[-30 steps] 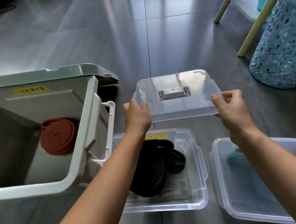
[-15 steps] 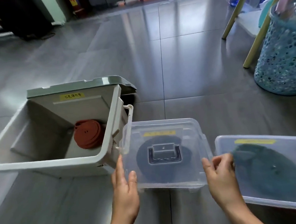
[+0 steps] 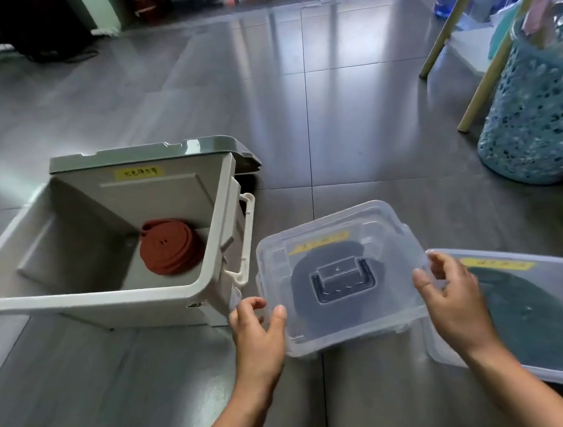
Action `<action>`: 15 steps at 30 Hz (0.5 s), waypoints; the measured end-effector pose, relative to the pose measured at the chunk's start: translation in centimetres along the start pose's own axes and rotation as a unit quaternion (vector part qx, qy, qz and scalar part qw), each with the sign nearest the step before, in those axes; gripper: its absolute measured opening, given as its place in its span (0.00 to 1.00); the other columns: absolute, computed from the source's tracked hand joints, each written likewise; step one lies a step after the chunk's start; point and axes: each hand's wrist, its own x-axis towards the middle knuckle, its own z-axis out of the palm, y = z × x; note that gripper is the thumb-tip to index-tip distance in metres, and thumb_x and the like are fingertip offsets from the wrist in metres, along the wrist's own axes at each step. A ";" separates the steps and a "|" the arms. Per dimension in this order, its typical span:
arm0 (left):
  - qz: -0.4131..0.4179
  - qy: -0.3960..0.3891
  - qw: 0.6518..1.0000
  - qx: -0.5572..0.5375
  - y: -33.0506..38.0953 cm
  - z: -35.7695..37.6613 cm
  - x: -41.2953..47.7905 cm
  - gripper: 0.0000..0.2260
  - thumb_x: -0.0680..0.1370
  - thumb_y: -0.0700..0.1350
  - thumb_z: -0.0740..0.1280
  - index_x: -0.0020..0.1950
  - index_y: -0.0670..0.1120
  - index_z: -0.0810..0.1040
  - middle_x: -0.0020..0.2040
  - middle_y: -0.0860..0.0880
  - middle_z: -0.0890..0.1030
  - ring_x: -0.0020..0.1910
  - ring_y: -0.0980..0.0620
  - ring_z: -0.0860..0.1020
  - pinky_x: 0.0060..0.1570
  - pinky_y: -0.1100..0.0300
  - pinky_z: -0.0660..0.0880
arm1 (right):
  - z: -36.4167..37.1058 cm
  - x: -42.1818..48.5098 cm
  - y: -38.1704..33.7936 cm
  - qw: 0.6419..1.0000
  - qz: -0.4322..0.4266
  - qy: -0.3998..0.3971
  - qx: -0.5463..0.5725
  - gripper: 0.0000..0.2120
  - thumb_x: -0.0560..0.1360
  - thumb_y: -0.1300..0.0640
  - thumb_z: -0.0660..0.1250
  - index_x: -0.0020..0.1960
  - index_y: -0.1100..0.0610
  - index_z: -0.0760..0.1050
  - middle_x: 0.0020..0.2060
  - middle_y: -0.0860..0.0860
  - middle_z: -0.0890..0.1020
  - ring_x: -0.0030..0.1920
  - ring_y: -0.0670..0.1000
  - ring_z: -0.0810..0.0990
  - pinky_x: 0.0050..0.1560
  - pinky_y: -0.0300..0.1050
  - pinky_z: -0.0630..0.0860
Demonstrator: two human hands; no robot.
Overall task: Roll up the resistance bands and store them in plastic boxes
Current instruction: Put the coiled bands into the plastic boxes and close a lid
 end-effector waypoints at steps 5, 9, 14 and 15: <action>-0.017 0.000 1.000 -0.024 -0.7 -0.1 1.5 0.09 0.77 0.47 0.63 0.47 0.42 0.68 0.48 0.44 0.72 0.41 0.53 0.70 0.40 0.63 0.67 | 0.7 1.5 -0.5 0.997 0.023 -0.029 -0.073 0.21 0.73 0.50 0.60 0.60 0.64 0.68 0.60 0.61 0.68 0.63 0.60 0.65 0.63 0.50 0.61; -0.095 -0.015 0.982 -0.162 -0.3 0.8 2.3 0.14 0.77 0.45 0.64 0.58 0.45 0.62 0.50 0.48 0.72 0.46 0.54 0.74 0.43 0.66 0.70 | 0.3 2.4 -0.5 0.996 0.055 -0.066 -0.007 0.12 0.77 0.56 0.61 0.55 0.63 0.66 0.51 0.58 0.72 0.56 0.60 0.72 0.52 0.48 0.66; -0.090 -0.074 0.966 -0.232 -0.8 0.9 3.2 0.14 0.79 0.42 0.61 0.65 0.46 0.71 0.55 0.47 0.80 0.49 0.51 0.80 0.49 0.58 0.79 | 1.2 4.3 -1.5 0.979 0.104 -0.136 0.114 0.13 0.80 0.48 0.53 0.57 0.54 0.68 0.55 0.56 0.76 0.54 0.54 0.73 0.60 0.51 0.70; -0.083 -0.074 0.966 -0.234 -0.9 0.9 3.4 0.12 0.79 0.42 0.61 0.63 0.47 0.73 0.54 0.47 0.81 0.47 0.52 0.80 0.46 0.60 0.79 | 1.5 4.3 -1.3 0.978 0.111 -0.136 0.116 0.13 0.80 0.47 0.52 0.57 0.54 0.68 0.56 0.57 0.76 0.54 0.55 0.74 0.62 0.54 0.70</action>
